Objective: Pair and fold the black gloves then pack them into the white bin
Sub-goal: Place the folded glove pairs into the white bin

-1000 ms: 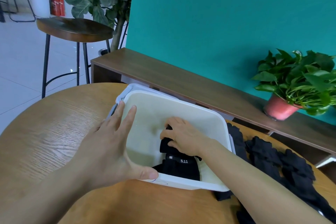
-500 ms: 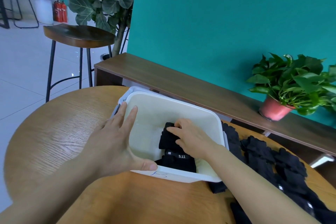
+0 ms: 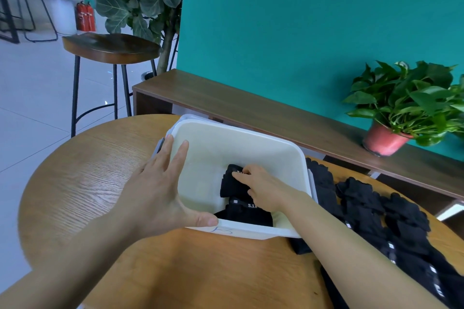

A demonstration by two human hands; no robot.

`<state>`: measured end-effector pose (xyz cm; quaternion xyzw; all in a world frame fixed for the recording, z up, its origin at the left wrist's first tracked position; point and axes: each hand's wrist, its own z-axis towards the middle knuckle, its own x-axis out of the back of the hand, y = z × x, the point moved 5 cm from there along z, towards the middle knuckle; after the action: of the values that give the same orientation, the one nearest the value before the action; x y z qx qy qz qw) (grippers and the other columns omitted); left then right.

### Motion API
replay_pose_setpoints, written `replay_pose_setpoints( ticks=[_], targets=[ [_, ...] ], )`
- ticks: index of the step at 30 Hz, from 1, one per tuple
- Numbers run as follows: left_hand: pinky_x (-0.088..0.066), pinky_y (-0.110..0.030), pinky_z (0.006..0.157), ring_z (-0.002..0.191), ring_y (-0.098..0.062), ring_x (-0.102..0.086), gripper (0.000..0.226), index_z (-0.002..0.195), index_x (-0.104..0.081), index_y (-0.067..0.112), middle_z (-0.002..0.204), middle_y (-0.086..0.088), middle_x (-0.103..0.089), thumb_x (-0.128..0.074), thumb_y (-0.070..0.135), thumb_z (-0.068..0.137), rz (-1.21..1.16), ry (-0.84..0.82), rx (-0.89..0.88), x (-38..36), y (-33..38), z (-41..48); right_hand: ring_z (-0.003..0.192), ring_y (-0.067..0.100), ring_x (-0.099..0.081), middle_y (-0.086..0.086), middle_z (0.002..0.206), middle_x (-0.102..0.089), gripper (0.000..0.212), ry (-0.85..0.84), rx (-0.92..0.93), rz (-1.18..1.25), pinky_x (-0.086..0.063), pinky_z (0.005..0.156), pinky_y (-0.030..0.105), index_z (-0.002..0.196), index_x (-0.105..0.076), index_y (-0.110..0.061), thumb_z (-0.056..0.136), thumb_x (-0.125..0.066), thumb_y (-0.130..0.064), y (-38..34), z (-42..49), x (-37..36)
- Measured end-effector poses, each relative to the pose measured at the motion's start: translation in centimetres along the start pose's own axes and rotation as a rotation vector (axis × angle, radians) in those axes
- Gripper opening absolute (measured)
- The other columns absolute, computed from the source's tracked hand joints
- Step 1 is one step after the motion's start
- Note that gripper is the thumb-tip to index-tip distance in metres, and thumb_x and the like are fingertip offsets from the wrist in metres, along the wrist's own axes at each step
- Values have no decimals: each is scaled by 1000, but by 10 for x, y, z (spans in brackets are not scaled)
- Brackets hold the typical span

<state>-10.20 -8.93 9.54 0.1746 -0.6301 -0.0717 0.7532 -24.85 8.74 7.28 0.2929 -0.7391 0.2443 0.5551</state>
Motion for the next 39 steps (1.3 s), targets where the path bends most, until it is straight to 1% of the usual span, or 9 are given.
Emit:
replay_pose_setpoints(
  ticks=[4, 7, 12, 18, 22, 26, 29, 33, 39],
  targets=[
    [-20, -42, 118, 152, -20, 1, 155, 152, 22, 32, 159, 2, 32, -29, 108, 27, 20, -2, 16, 1, -2, 0, 136, 24, -31, 3, 153, -24, 58, 34, -34, 58, -36, 105, 34, 155, -23, -25, 102, -40, -9, 1, -6, 9],
    [-26, -45, 116, 152, -24, -7, 153, 154, 16, 33, 161, 0, 28, -29, 109, 29, 27, 7, 28, -1, -1, 2, 130, 23, -39, 0, 147, -36, 52, 108, -61, 92, -38, 101, 33, 152, -33, -26, 102, -41, -12, 0, -19, 20],
    [-28, -46, 116, 152, -24, -1, 152, 156, 10, 30, 162, -3, 23, -34, 108, 33, 27, 0, 65, -2, 5, 2, 122, 27, -48, 6, 134, -49, 37, 275, -101, 150, -42, 101, 43, 135, -54, -15, 101, -44, -10, -10, -57, 42],
    [-36, -50, 112, 150, -27, -9, 155, 155, 4, 28, 163, -3, 15, -27, 110, 27, 36, 0, 95, 1, 13, -1, 130, 21, -43, 3, 144, -45, 39, 437, -171, 239, -37, 101, 31, 142, -48, -20, 102, -45, -18, -12, -115, 46],
    [-28, -51, 116, 152, -24, 10, 150, 156, 6, 27, 163, -4, 22, -41, 104, 36, 11, -46, 123, 2, 22, -7, 142, 17, -28, -2, 156, -32, 44, 583, -249, 275, -32, 109, 31, 146, -44, -24, 102, -47, -24, -8, -152, 24],
    [-27, -50, 115, 151, -23, 12, 149, 157, 6, 26, 162, -4, 24, -45, 101, 38, 1, -77, 148, 5, 28, -11, 143, 18, -27, 1, 156, -33, 46, 701, -344, 320, -34, 111, 36, 146, -44, -21, 101, -51, -27, 0, -183, -17],
    [-26, -50, 116, 152, -25, 10, 147, 157, 5, 26, 162, -3, 25, -46, 100, 40, 19, -97, 159, 7, 31, -16, 144, 19, -24, 2, 156, -31, 49, 660, -480, 329, -23, 117, 38, 148, -41, -23, 101, -49, -34, 6, -206, -62],
    [-26, -49, 117, 152, -27, 5, 150, 157, 4, 21, 161, -3, 26, -46, 99, 38, 13, -101, 161, 5, 35, -20, 149, 25, -11, 10, 160, -19, 55, 487, -683, 177, -5, 119, 46, 153, -29, -24, 102, -40, -43, 17, -227, -112],
    [-28, -48, 117, 152, -24, 5, 163, 155, 11, 11, 162, -2, 23, -47, 99, 32, 19, -64, 159, 2, 38, -22, 150, 30, 0, 15, 162, -7, 62, 343, -851, 130, -3, 119, 52, 156, -11, -21, 103, -28, -50, 31, -233, -137]
  ],
)
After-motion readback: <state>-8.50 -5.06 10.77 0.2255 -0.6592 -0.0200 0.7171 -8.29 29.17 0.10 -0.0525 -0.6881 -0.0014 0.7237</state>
